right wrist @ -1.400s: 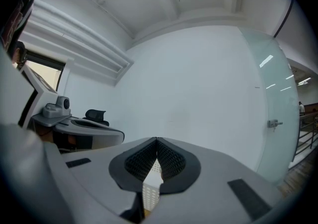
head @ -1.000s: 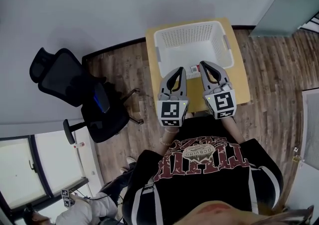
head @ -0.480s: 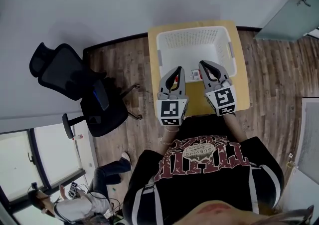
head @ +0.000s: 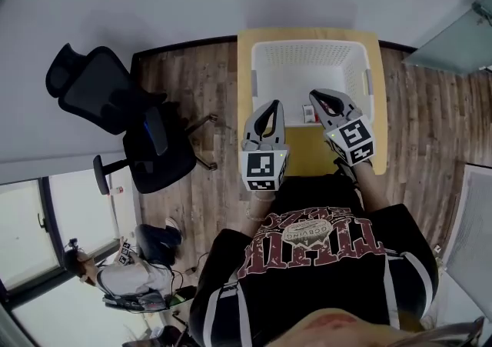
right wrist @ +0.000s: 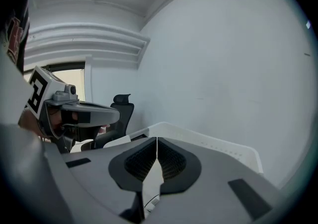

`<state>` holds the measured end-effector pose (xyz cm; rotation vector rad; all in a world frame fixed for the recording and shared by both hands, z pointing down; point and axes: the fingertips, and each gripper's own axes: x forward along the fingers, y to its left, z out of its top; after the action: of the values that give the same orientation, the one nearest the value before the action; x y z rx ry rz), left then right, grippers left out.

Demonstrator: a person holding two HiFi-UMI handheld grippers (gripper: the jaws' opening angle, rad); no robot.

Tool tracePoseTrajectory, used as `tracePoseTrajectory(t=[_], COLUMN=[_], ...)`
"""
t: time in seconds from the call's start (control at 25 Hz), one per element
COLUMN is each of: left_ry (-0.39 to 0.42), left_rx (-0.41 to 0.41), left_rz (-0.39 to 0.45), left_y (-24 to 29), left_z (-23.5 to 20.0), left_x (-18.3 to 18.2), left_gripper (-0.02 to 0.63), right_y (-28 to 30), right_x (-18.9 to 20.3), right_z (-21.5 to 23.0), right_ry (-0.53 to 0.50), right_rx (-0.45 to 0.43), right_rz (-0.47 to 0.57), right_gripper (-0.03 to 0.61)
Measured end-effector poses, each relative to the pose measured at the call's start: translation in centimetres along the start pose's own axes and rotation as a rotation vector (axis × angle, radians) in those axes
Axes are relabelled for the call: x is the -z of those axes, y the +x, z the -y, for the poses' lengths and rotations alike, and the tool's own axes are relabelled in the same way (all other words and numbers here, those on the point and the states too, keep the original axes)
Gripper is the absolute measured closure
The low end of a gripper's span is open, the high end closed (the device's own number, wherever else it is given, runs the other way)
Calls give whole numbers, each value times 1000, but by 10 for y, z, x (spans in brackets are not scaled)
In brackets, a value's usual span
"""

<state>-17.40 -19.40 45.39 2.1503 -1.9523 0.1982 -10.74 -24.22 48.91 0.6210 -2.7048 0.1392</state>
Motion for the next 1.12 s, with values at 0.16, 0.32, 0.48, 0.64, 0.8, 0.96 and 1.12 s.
tracePoseTrajectory(t=[0.16,0.32,0.48,0.64,0.8,0.96,1.12], left_ry=[-13,-21,-28,-33,-40,-50,-58], left_rx=[-30,-56,-84,-111,-139,-167,-195], left_rz=[-19,-29,-34,-39,-45,-60,-65], left_y=[-3,-6,-10,-18,-22,-30,-35], left_z=[-10,-18,-30,-37,-44,-49,-54], left_x=[5,10,11,14,17,25,28], left_gripper=[583,583,583,583,583,583,583], right_y=[15,33,54,70,88,101,112], right_x=[2,7,20,41,62,89,112], right_z=[-3,-6,-16,-26,-32,-45,-57], right_ry=[-47,-131,-142,-207,-324,-369,-396], right_rx=[-97,-190,-319,-408,-483,-586,-678], right_rz=[-57,-118,-176,-265,-355,-438,-506], right_gripper=[560,560,560,558,503,472,445])
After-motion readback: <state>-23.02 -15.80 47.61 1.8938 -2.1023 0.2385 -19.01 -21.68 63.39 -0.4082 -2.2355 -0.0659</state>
